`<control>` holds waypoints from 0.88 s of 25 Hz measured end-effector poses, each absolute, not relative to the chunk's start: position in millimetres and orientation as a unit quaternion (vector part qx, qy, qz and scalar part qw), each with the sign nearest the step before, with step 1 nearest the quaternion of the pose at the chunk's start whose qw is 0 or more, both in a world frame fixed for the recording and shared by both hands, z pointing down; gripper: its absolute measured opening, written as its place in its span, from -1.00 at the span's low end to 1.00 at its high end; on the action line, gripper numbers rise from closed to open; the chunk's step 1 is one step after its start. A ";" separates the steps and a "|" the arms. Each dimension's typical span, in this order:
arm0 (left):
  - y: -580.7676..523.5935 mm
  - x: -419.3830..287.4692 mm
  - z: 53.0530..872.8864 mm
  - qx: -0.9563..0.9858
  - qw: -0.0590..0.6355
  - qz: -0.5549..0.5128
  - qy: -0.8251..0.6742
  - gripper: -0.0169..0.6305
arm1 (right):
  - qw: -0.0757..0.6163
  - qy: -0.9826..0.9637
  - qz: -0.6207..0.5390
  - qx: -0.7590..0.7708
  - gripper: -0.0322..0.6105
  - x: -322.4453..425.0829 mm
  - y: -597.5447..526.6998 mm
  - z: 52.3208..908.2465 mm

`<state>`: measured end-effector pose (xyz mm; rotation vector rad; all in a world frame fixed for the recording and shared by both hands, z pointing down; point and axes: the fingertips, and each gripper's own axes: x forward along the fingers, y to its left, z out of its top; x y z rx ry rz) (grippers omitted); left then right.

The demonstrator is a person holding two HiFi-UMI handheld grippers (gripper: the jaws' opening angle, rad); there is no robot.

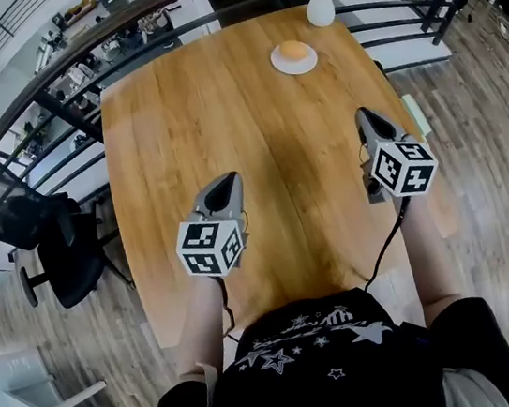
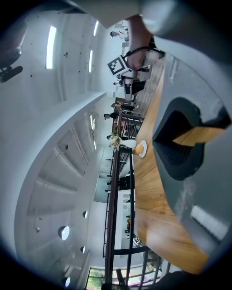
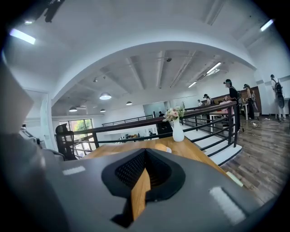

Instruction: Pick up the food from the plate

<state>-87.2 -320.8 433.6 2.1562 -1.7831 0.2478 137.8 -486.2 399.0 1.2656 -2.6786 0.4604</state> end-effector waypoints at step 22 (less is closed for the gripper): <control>-471.4 -130.0 485.5 0.707 0.226 0.106 -0.661 -0.95 | 0.183 -0.908 0.140 0.350 -0.61 54.9 -683.2 485.5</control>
